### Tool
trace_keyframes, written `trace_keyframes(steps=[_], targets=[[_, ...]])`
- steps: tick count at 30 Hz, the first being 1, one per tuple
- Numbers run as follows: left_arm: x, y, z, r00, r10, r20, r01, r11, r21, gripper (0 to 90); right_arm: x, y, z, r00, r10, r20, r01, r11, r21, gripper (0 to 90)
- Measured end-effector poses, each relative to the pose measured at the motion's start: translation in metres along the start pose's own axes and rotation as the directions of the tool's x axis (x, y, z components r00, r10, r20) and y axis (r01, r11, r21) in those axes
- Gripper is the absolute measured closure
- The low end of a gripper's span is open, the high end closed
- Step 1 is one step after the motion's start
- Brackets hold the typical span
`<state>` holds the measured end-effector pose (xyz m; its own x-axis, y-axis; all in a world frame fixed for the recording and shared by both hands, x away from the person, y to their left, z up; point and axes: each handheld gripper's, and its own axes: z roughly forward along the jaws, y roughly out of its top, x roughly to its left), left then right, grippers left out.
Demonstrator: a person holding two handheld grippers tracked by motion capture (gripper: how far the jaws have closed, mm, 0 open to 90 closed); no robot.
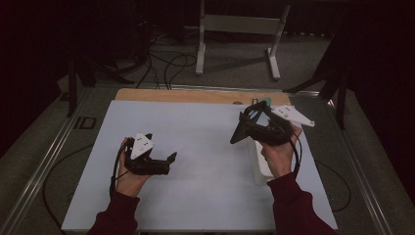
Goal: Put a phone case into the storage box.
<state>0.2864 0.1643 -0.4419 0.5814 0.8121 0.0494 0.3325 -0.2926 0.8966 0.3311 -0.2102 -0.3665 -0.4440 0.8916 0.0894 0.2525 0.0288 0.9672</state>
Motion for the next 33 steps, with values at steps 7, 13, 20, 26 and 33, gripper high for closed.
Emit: trace_keyframes(steps=[7, 13, 20, 26, 33], targets=[[0.011, -0.014, -0.009, 0.9993, -0.015, -0.036, 0.015, 0.9999, 0.0, 0.0, -0.005, 0.0, 0.001, 0.9997, -0.002, 0.023, 0.002, 1.0, -0.006, 14.5], [0.02, -0.028, -0.019, 0.9972, -0.036, -0.065, 0.036, 0.9993, -0.012, 0.0, -0.013, 0.0, 0.002, 0.9983, -0.001, 0.058, 0.001, 1.0, -0.011, 14.5], [0.031, -0.042, -0.033, 0.9929, -0.059, -0.104, 0.058, 0.9983, -0.012, 0.0, -0.025, 0.004, 0.001, 0.9944, 0.021, 0.104, -0.018, 0.999, -0.028, 14.5], [0.034, -0.052, -0.039, 0.9897, -0.063, -0.128, 0.062, 0.998, -0.012, 0.0, -0.034, 0.012, 0.003, 0.9881, 0.01, 0.154, -0.005, 0.999, -0.035, 14.5], [0.037, -0.061, -0.043, 0.9862, -0.084, -0.142, 0.083, 0.9964, -0.012, 0.0, -0.047, 0.016, 0.009, 0.9742, 0.011, 0.225, -0.004, 1.0, -0.028, 14.5]])
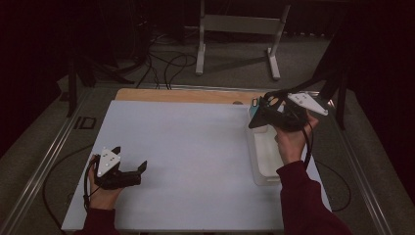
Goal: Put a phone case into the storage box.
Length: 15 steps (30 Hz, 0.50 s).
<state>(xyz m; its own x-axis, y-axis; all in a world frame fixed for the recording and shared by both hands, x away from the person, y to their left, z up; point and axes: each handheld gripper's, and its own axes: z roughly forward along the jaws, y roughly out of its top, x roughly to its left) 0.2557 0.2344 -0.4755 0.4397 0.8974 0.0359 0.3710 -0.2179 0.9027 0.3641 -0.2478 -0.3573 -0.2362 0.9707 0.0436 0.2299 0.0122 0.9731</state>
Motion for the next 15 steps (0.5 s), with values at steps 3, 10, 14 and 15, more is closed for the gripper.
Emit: trace_keyframes(steps=[3, 10, 14, 15], targets=[[0.001, -0.001, -0.002, 1.0, -0.005, -0.004, 0.005, 1.0, -0.004, 0.0, -0.005, 0.0, 0.005, 0.9996, 0.004, 0.027, -0.004, 1.0, 0.005, 14.5], [0.001, -0.003, -0.002, 1.0, -0.008, -0.006, 0.008, 1.0, -0.005, 0.0, -0.014, -0.008, 0.021, 0.9966, -0.005, 0.083, 0.0, 0.998, 0.062, 14.5], [0.002, -0.003, -0.003, 0.9999, -0.01, -0.007, 0.01, 0.9999, -0.008, 0.0, -0.013, -0.013, 0.031, 0.9942, -0.017, 0.106, 0.008, 0.996, 0.091, 14.5], [0.002, -0.003, -0.003, 0.9999, -0.011, -0.008, 0.011, 0.9999, -0.009, 0.0, -0.013, -0.014, 0.033, 0.9935, -0.02, 0.112, 0.009, 0.995, 0.097, 14.5]])
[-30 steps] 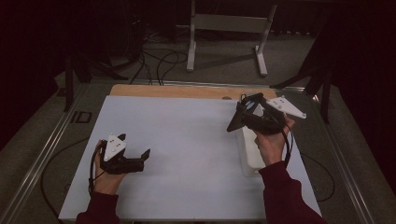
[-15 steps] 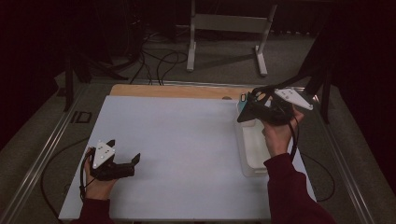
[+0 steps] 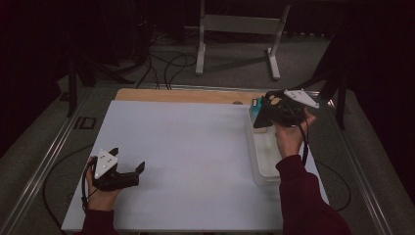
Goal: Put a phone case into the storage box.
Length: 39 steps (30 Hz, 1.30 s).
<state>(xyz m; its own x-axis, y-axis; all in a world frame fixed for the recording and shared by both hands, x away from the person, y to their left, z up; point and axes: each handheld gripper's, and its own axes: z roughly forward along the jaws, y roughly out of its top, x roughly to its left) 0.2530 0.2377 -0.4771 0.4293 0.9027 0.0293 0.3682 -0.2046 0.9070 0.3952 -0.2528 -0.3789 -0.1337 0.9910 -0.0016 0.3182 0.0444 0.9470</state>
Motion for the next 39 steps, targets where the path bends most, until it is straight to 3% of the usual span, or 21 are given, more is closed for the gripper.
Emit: trace_keyframes(steps=[11, 21, 33, 35, 39], targets=[[0.0, 0.0, -0.001, 1.0, -0.005, -0.001, 0.005, 0.9999, -0.009, 0.0, 0.004, -0.014, 0.026, 0.9991, -0.023, 0.036, 0.02, 0.997, 0.079, 14.5], [0.001, 0.0, -0.002, 1.0, -0.01, 0.001, 0.01, 0.9999, -0.014, 0.0, 0.004, -0.028, 0.049, 0.9974, -0.013, 0.071, 0.001, 0.988, 0.153, 14.2], [0.001, 0.0, -0.003, 0.9999, -0.011, 0.006, 0.012, 0.9998, -0.018, 0.0, 0.006, -0.041, 0.071, 0.9964, -0.027, 0.08, 0.007, 0.971, 0.238, 13.5], [0.0, 0.0, -0.003, 0.9999, -0.011, 0.008, 0.011, 0.9998, -0.018, 0.0, 0.006, -0.041, 0.072, 0.9963, -0.022, 0.082, 0.002, 0.972, 0.234, 13.4], [0.0, 0.0, -0.003, 0.9999, -0.011, 0.012, 0.011, 0.9998, -0.017, 0.0, 0.004, -0.04, 0.075, 0.9979, -0.021, 0.061, 0.005, 0.968, 0.25, 10.5]])
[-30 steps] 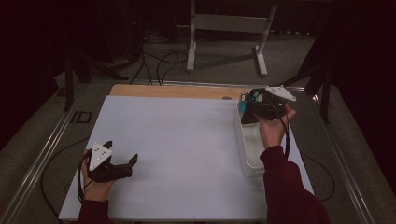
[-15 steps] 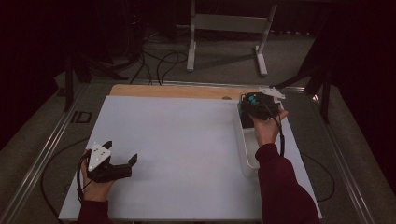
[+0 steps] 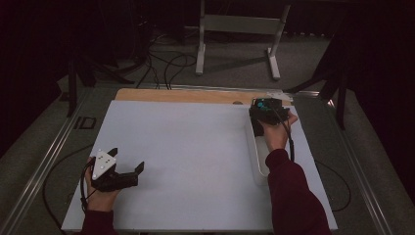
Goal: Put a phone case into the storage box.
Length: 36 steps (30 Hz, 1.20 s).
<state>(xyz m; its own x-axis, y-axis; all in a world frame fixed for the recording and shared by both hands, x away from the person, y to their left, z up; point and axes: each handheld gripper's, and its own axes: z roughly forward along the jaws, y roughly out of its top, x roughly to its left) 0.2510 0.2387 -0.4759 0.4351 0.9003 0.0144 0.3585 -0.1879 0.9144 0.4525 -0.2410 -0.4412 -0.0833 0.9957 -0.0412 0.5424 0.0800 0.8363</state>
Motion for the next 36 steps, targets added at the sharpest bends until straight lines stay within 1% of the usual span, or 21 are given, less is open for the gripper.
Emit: trace_keyframes(steps=[3, 5, 6, 7, 10, 12, 13, 14, 15, 16, 18, 19, 21, 22, 24, 25, 28, 31, 32, 33, 36], targets=[[0.0, 0.0, 0.0, 1.0, -0.003, 0.002, 0.003, 1.0, 0.0, 0.0, -0.001, 0.001, 0.0, 1.0, 0.001, -0.009, -0.001, 1.0, 0.005, 7.8], [-0.001, 0.0, 0.0, 1.0, -0.004, 0.003, 0.004, 1.0, 0.002, 0.0, 0.0, 0.002, -0.001, 0.9999, -0.012, -0.004, 0.012, 1.0, 0.002, 7.5], [-0.001, 0.0, 0.0, 1.0, -0.003, 0.004, 0.003, 1.0, 0.004, 0.0, 0.0, 0.003, -0.001, 0.9999, -0.01, -0.004, 0.01, 1.0, -0.005, 7.4], [-0.001, 0.0, 0.0, 1.0, -0.002, 0.004, 0.002, 1.0, 0.007, 0.0, -0.001, 0.005, -0.002, 0.9997, -0.005, -0.022, 0.005, 1.0, -0.012, 7.3], [-0.001, 0.0, 0.001, 1.0, -0.005, 0.003, 0.005, 1.0, 0.009, 0.0, 0.001, 0.008, -0.004, 0.9994, -0.018, -0.03, 0.018, 1.0, -0.019, 7.3], [-0.001, 0.0, 0.001, 1.0, -0.006, 0.003, 0.006, 0.9999, 0.008, 0.0, 0.003, 0.009, -0.005, 0.9994, -0.023, -0.025, 0.023, 0.999, -0.029, 7.2], [-0.001, 0.0, 0.0, 1.0, -0.008, 0.002, 0.008, 1.0, 0.003, 0.0, 0.003, 0.011, -0.006, 0.9996, -0.026, -0.01, 0.026, 0.999, -0.035, 7.3], [0.0, 0.0, -0.001, 1.0, -0.01, 0.001, 0.01, 1.0, 0.002, 0.0, 0.003, 0.012, -0.006, 0.9996, -0.018, -0.02, 0.017, 0.999, -0.041, 7.3], [0.0, 0.0, -0.002, 0.9999, -0.013, 0.0, 0.013, 0.9999, 0.0, 0.0, 0.003, 0.011, -0.007, 0.9997, -0.019, -0.018, 0.018, 0.999, -0.038, 7.3], [0.0, 0.0, -0.002, 0.9999, -0.013, 0.0, 0.013, 0.9999, -0.001, 0.0, 0.002, 0.009, -0.009, 0.9993, -0.011, -0.037, 0.01, 1.0, -0.028, 7.3], [0.001, 0.0, -0.002, 0.9999, -0.013, 0.0, 0.013, 0.9999, -0.001, 0.0, 0.002, 0.009, -0.009, 0.999, -0.009, -0.044, 0.008, 1.0, -0.026, 7.4], [0.001, 0.0, -0.002, 0.9999, -0.015, -0.001, 0.015, 0.9999, -0.001, 0.0, 0.001, 0.008, -0.012, 0.9978, 0.0, -0.066, -0.002, 1.0, -0.021, 7.5], [0.001, 0.0, -0.002, 0.9999, -0.016, -0.002, 0.016, 0.9999, -0.002, 0.0, -0.001, 0.005, -0.019, 0.9963, -0.005, -0.086, 0.003, 1.0, -0.02, 7.8], [0.001, 0.0, -0.002, 0.9999, -0.016, -0.002, 0.016, 0.9999, -0.002, 0.0, -0.002, 0.003, -0.023, 0.9941, -0.005, -0.108, 0.003, 1.0, -0.021, 7.8], [0.0, 0.0, -0.001, 0.9999, -0.014, -0.001, 0.014, 0.9999, 0.002, 0.0, -0.002, 0.0, -0.031, 0.9924, -0.02, -0.122, 0.018, 1.0, -0.022, 7.8], [0.0, 0.0, -0.001, 0.9999, -0.013, 0.0, 0.013, 0.9999, 0.003, 0.0, -0.002, -0.002, -0.035, 0.99, -0.031, -0.138, 0.027, 0.999, -0.029, 7.8], [-0.001, 0.0, -0.001, 0.9999, -0.01, 0.003, 0.01, 0.9999, 0.007, 0.0, -0.001, -0.011, -0.047, 0.9846, -0.059, -0.165, 0.053, 0.998, -0.044, 7.8], [-0.001, 0.001, -0.001, 0.9999, -0.011, 0.006, 0.011, 0.9999, 0.01, 0.0, -0.001, -0.018, -0.055, 0.9817, -0.08, -0.172, 0.072, 0.996, -0.054, 7.9], [-0.001, 0.001, -0.001, 0.9999, -0.011, 0.008, 0.011, 0.9999, 0.012, 0.0, -0.004, -0.027, -0.065, 0.9763, -0.079, -0.201, 0.067, 0.996, -0.066, 7.8], [-0.001, 0.001, -0.001, 0.9999, -0.012, 0.01, 0.011, 0.9998, 0.014, 0.0, -0.004, -0.031, -0.069, 0.9744, -0.078, -0.211, 0.064, 0.995, -0.072, 7.9], [-0.001, 0.001, -0.001, 0.9998, -0.011, 0.016, 0.011, 0.9998, 0.017, 0.0, -0.007, -0.045, -0.087, 0.965, -0.1, -0.243, 0.078, 0.992, -0.099, 7.8]])
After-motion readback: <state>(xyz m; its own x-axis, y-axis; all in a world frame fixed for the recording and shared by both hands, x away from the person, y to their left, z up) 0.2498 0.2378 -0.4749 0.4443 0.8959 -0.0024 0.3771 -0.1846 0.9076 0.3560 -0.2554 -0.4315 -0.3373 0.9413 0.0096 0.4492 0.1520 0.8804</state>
